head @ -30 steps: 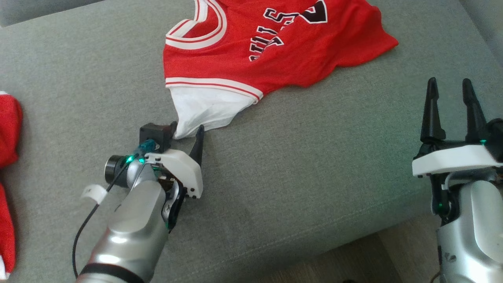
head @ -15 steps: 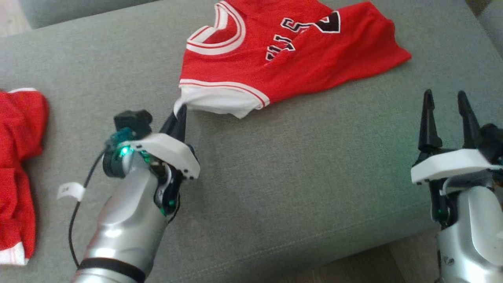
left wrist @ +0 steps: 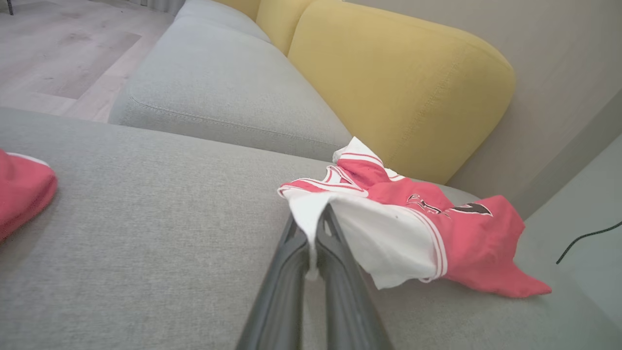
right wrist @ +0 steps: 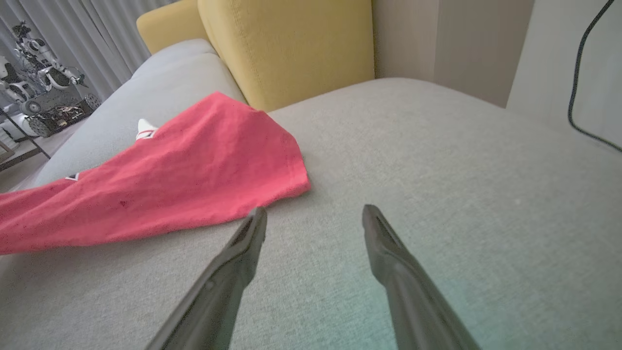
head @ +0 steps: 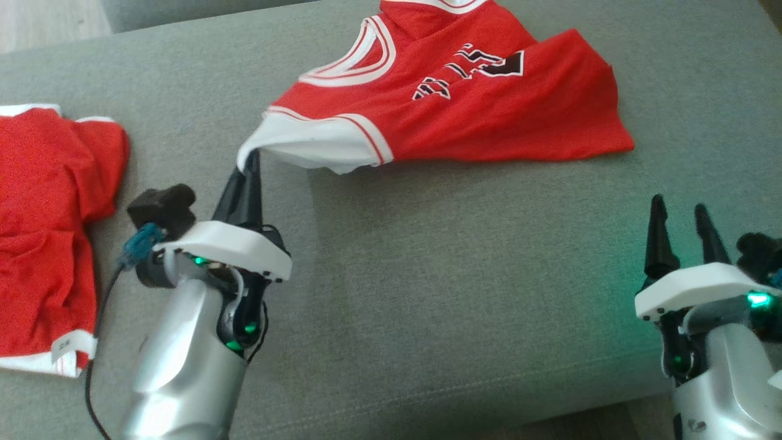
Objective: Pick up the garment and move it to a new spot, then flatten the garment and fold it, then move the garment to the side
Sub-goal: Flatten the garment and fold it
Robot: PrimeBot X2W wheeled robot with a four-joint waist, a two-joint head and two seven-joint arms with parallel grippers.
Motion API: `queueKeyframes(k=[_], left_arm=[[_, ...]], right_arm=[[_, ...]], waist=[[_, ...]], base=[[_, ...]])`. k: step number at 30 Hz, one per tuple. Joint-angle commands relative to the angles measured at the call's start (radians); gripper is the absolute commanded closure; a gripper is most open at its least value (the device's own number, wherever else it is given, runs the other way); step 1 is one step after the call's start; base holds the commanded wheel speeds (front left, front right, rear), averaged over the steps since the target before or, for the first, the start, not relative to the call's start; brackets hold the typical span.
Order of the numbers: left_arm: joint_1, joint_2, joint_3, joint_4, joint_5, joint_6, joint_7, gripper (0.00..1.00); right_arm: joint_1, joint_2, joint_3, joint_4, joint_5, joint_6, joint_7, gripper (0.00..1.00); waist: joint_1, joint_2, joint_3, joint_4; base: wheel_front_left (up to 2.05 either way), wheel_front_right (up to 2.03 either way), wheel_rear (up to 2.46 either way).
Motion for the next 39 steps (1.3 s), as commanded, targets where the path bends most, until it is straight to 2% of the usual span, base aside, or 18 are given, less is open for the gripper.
queueKeyframes(k=[1, 7, 12, 23, 31, 32, 33, 34, 39], left_arm=[[-0.016, 0.024, 0.049, -0.048, 0.01, 0.012, -0.012, 1.0], [0.003, 0.025, 0.087, -0.085, 0.037, 0.027, -0.012, 1.0], [-0.003, 0.02, 0.084, -0.095, 0.051, 0.018, -0.013, 1.0], [-0.03, 0.011, 0.05, -0.089, 0.053, 0.001, -0.013, 1.0], [-0.041, 0.009, 0.035, -0.089, 0.048, 0.001, -0.013, 1.0], [-0.041, 0.008, 0.033, -0.086, 0.047, 0.001, -0.013, 1.0], [-0.043, 0.008, 0.03, -0.084, 0.046, 0.0, -0.013, 1.0], [-0.046, 0.008, 0.026, -0.083, 0.045, 0.0, -0.013, 1.0], [-0.048, 0.008, 0.02, -0.075, 0.038, -0.004, -0.013, 1.0]], right_arm=[[-0.033, -0.002, 0.027, -0.012, 0.013, 0.007, -0.008, 0.0], [-0.116, -0.002, 0.013, 0.093, 0.018, 0.007, -0.018, 0.0], [-0.217, -0.002, 0.013, 0.195, 0.021, 0.007, -0.009, 0.0], [-0.367, -0.002, -0.102, 0.401, -0.111, 0.007, -0.017, 0.0], [-0.411, -0.002, -0.119, 0.491, -0.144, 0.007, -0.018, 0.0], [-0.416, -0.002, -0.116, 0.505, -0.141, 0.007, -0.015, 0.07], [-0.421, -0.002, -0.117, 0.517, -0.138, 0.007, -0.014, 0.64], [-0.425, -0.002, -0.119, 0.523, -0.138, 0.007, -0.017, 1.0], [-0.427, -0.011, -0.088, 0.537, -0.15, 0.007, -0.041, 1.0]], waist=[[0.0, 0.0, 0.004, 0.009], [0.0, 0.0, 0.024, 0.038], [0.0, 0.0, 0.056, 0.066], [0.0, 0.0, 0.096, 0.121], [0.0, 0.0, 0.097, 0.127], [0.0, 0.0, 0.096, 0.127], [0.0, 0.0, 0.097, 0.129], [0.0, 0.0, 0.099, 0.131], [0.0, 0.0, 0.084, 0.141]], base=[[0.0, 0.0, 0.0], [0.0, 0.0, 0.0], [0.0, 0.0, 0.0], [0.0, 0.0, 0.0], [0.0, 0.0, 0.0], [0.0, 0.0, 0.0], [0.0, 0.0, 0.0], [0.0, 0.0, 0.0], [0.0, 0.0, 0.0]])
